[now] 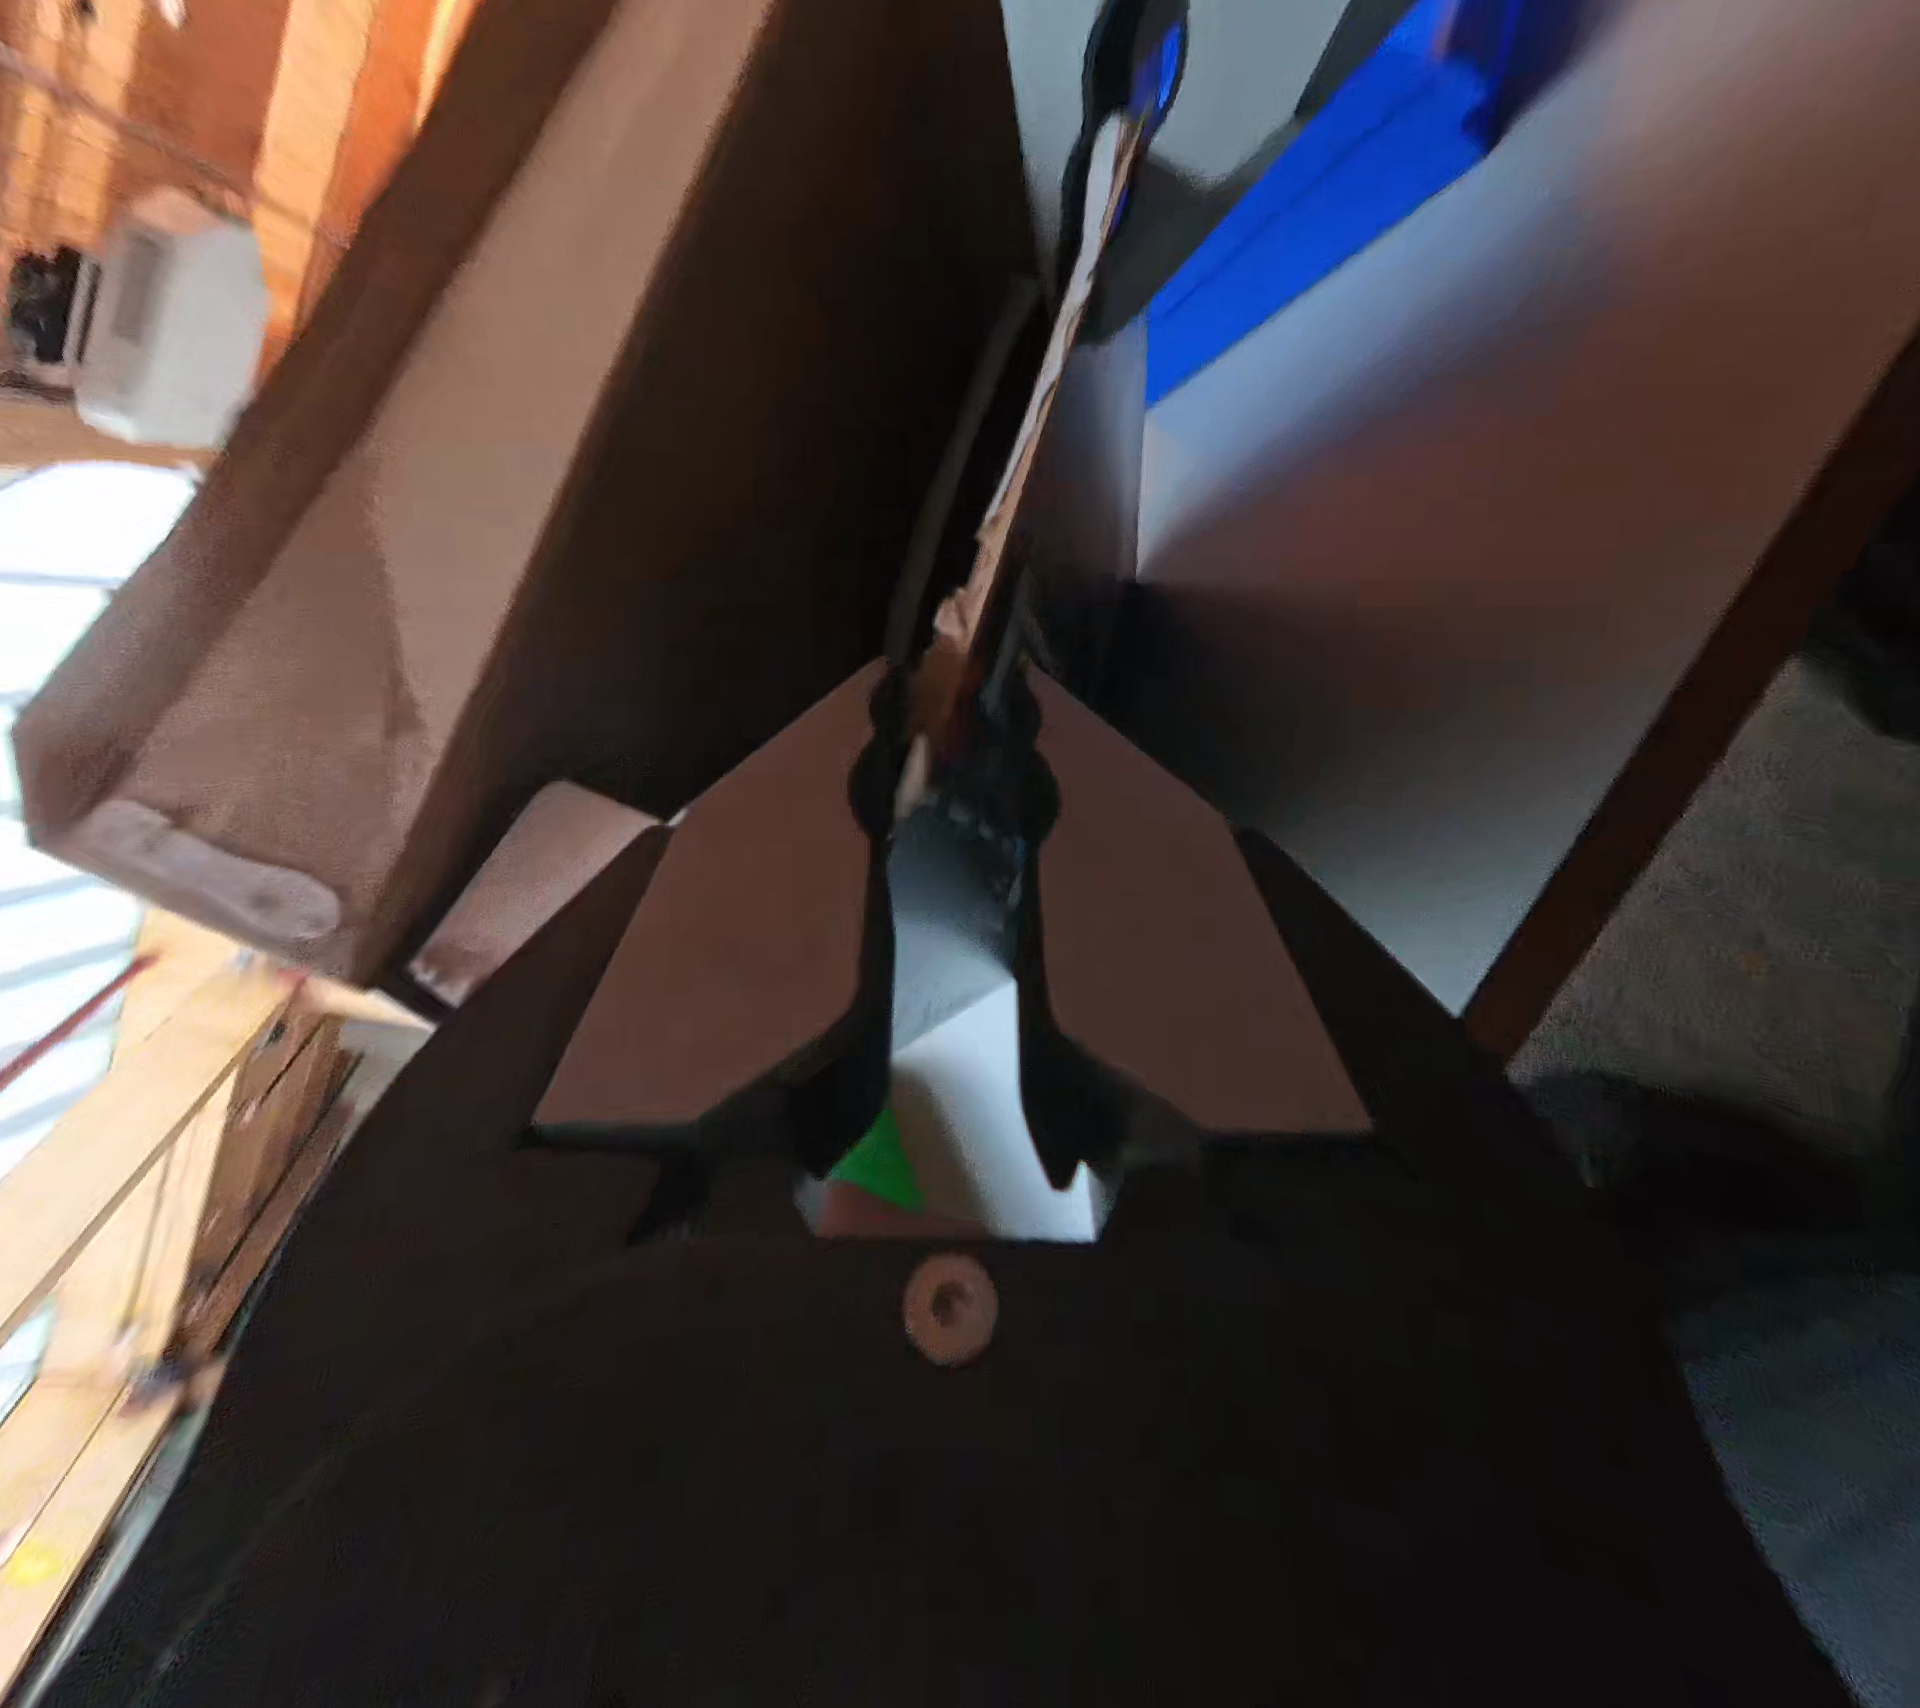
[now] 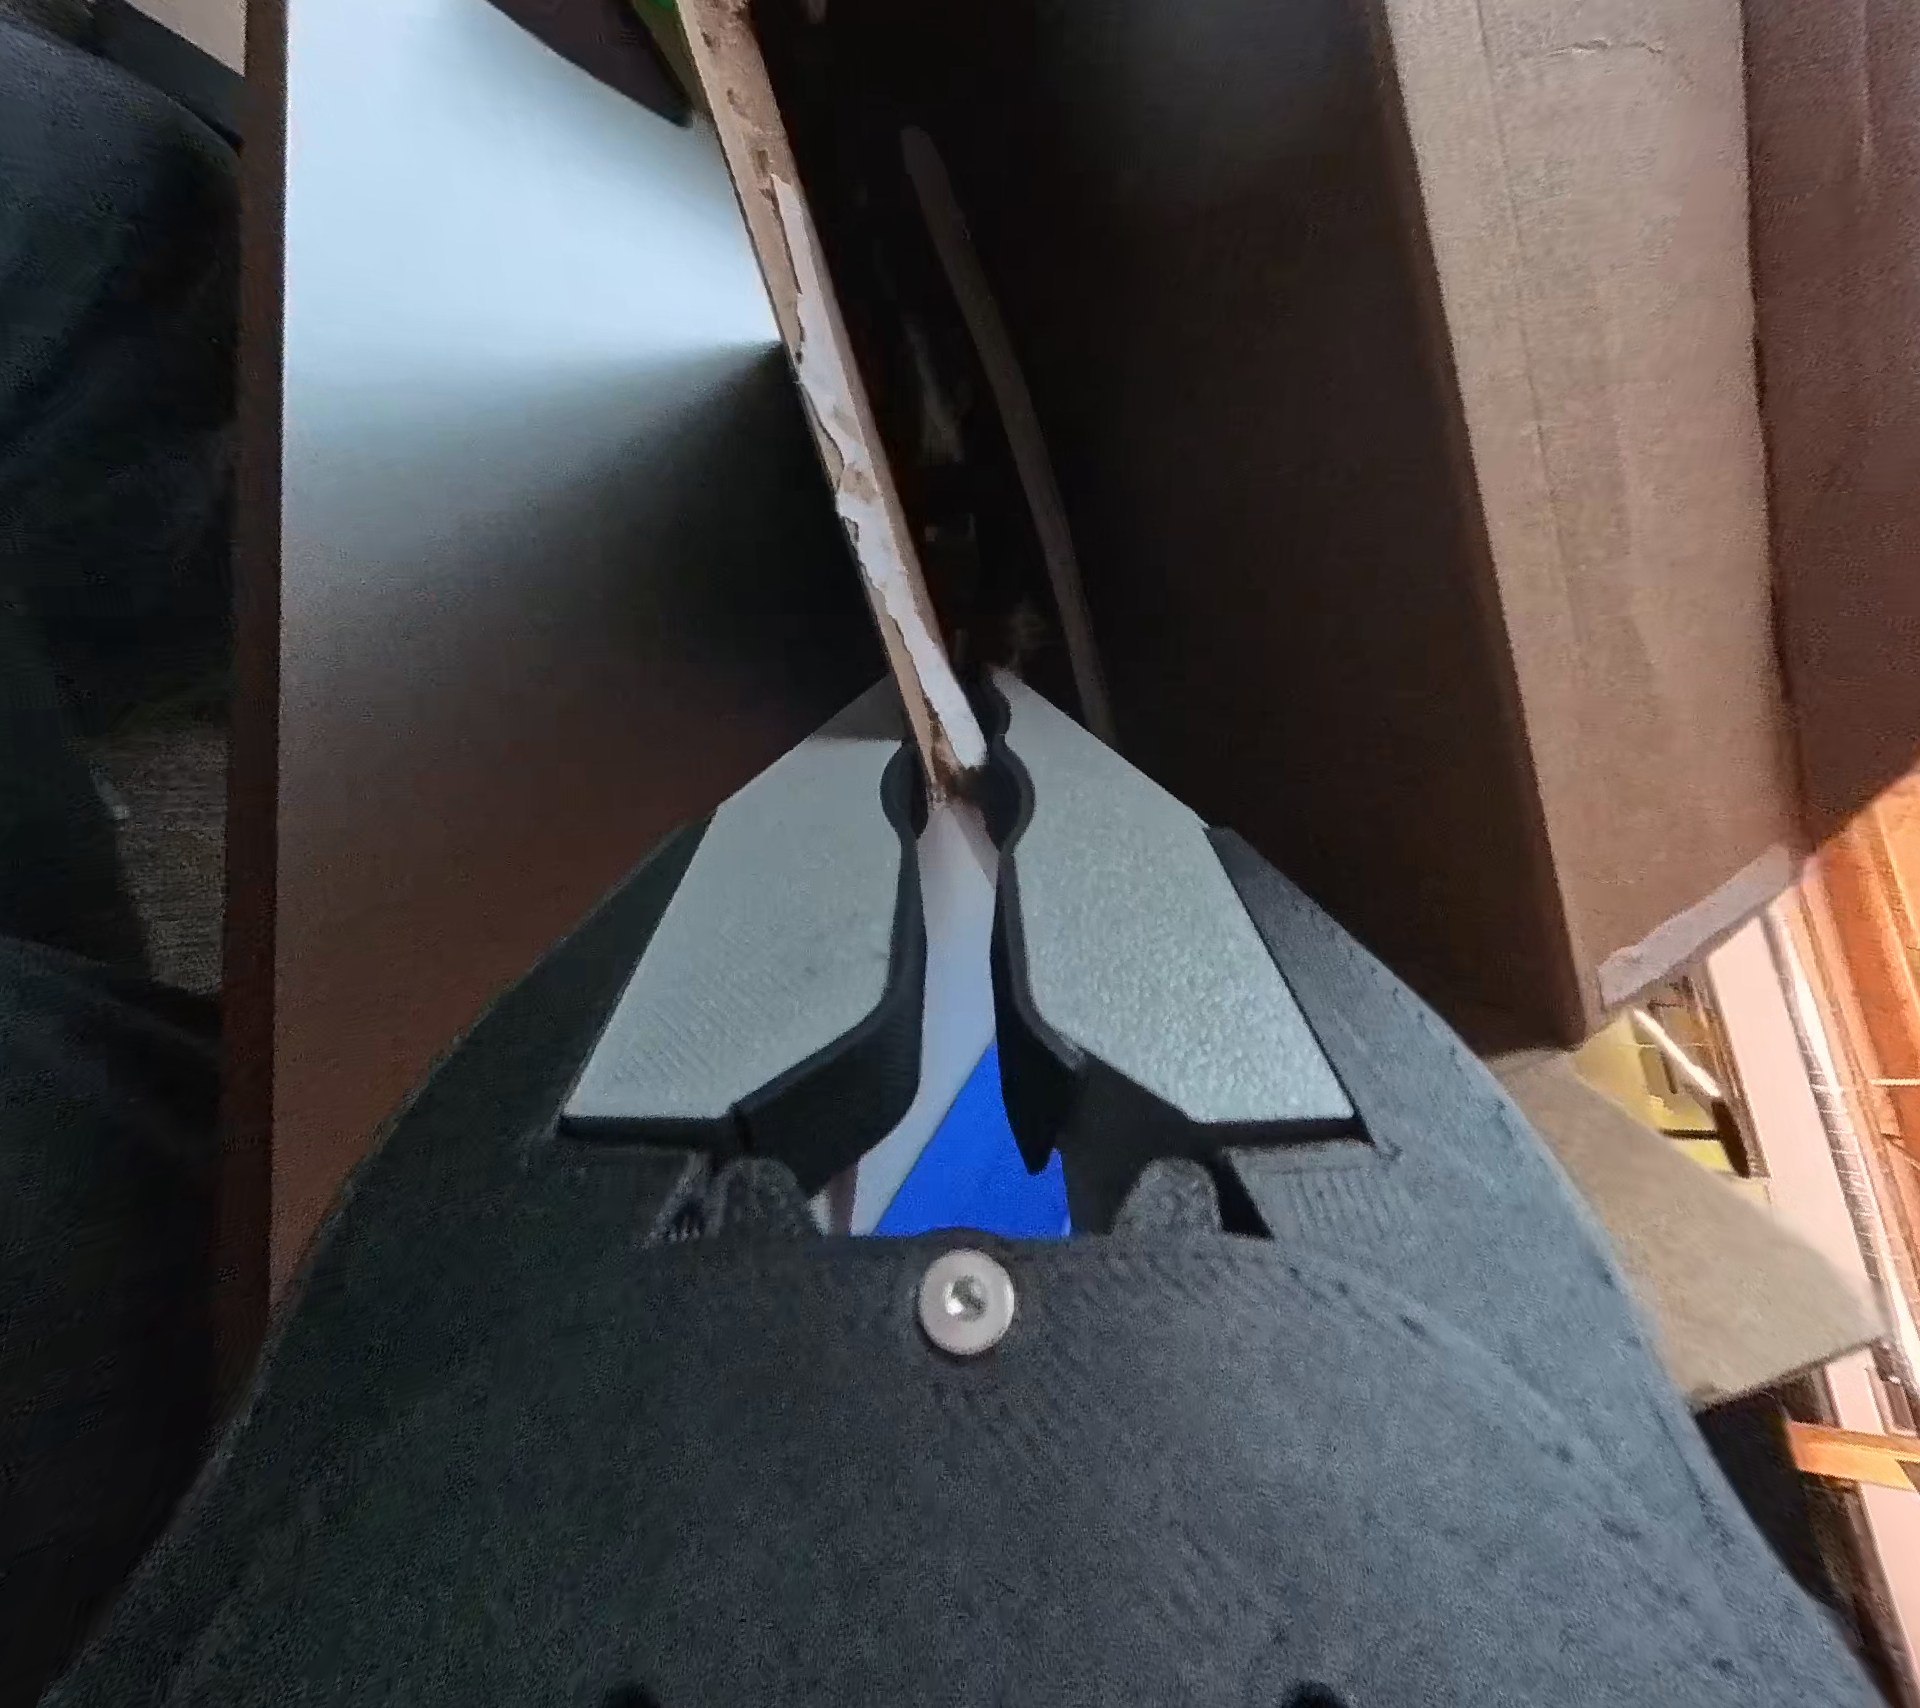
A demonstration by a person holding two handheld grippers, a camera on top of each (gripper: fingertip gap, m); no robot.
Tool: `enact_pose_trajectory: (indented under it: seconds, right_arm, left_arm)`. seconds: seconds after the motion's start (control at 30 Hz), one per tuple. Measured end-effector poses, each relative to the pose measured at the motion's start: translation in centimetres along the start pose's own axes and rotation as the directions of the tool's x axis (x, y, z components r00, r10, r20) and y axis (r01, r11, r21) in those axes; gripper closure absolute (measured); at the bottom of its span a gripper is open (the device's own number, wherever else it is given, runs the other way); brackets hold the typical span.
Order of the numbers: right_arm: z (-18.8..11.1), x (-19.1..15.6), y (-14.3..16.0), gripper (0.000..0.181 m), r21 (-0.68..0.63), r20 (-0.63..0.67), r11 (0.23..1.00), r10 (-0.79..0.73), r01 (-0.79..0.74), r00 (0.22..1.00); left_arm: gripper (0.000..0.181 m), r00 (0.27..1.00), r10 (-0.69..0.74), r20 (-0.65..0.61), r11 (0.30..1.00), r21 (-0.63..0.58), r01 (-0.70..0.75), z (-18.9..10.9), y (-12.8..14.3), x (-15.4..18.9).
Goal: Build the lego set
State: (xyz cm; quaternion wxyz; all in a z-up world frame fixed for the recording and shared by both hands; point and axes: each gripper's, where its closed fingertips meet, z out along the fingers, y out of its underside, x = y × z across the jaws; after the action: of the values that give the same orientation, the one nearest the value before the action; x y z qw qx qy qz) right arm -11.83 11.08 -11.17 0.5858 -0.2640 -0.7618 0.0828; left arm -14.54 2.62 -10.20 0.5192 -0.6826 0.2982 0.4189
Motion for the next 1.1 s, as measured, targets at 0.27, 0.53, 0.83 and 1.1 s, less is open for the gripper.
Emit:
enact_pose_trajectory:
  seconds: [0.27, 0.53, 0.83, 1.1]
  right_arm:
    - [-0.2, -1.2, 1.5, 0.163, 0.019, 0.25, 0.945, 0.313, -0.328, 0.916]
    - [-2.6, 1.7, -2.4, 0.172, 0.097, 0.194, 0.946, 0.288, -0.31, 0.938]
    - [6.9, 1.0, -1.8, 0.178, -0.082, -0.035, 0.969, -0.237, 0.233, 0.971]
    - [8.3, 1.6, -3.0, 0.181, -0.121, -0.069, 0.917, -0.39, 0.38, 0.918]
  left_arm:
    - [0.178, 0.999, -0.047, -0.025, 0.995, -0.092, 0.045, 3.6, 0.6, 1.2]
    - [0.178, 1.0, -0.012, -0.026, 0.998, -0.069, 0.01, 4.0, 0.3, 2.7]
    - [0.179, 0.998, 0.061, -0.004, 0.996, -0.071, -0.061, 4.3, -0.3, 3.4]
    - [0.179, 0.998, 0.07, -0.008, 0.996, -0.056, -0.07, 4.3, -0.1, 3.2]
